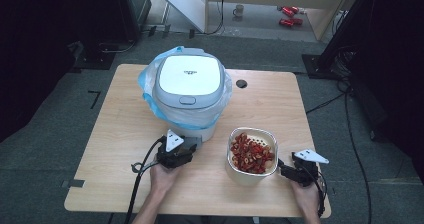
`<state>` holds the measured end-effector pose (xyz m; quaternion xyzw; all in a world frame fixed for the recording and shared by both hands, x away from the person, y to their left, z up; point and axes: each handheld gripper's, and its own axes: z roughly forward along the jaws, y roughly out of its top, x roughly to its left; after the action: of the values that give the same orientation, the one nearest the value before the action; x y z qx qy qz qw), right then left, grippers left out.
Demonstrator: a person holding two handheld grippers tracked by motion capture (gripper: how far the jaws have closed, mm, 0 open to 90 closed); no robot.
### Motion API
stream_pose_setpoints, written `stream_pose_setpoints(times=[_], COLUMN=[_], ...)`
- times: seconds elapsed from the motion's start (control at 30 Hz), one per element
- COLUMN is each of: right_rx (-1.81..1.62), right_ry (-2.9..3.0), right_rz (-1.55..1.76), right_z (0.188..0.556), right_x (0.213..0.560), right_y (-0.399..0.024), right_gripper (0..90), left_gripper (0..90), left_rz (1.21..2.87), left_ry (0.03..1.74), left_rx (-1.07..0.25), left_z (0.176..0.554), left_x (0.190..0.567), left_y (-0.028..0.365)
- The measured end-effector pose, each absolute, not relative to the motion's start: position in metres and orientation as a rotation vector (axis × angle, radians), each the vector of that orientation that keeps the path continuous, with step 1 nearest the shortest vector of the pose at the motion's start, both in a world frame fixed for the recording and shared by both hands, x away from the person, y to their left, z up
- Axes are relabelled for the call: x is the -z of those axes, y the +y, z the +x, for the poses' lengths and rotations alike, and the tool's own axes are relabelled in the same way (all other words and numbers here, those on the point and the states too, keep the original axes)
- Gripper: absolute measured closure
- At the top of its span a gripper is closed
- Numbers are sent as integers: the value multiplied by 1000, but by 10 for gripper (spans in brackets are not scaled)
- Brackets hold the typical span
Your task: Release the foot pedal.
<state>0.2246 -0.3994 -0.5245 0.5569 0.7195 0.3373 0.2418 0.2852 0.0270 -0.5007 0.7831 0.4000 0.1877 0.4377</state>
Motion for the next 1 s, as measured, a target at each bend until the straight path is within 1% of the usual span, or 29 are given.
stream_pose_setpoints(times=[0.23, 0.57, 0.87, 1.0], right_rx=[-922, -922, -922, -922], right_ry=[1967, 1968, 1968, 1968], right_rz=[1523, 1522, 1522, 1522], right_z=[225, 225, 225, 225], right_x=[524, 524, 524, 524], right_y=[-399, -399, -399, -399], right_gripper=[336, 336, 336, 336], left_gripper=[423, 423, 415, 413], left_rz=[1924, 1915, 1925, 1945], left_ry=[1013, 1068, 1152, 1163], left_rx=[-458, -481, -498, -521], left_z=[279, 271, 271, 271], left_x=[497, 502, 506, 507], left_y=[43, 65, 82, 86])
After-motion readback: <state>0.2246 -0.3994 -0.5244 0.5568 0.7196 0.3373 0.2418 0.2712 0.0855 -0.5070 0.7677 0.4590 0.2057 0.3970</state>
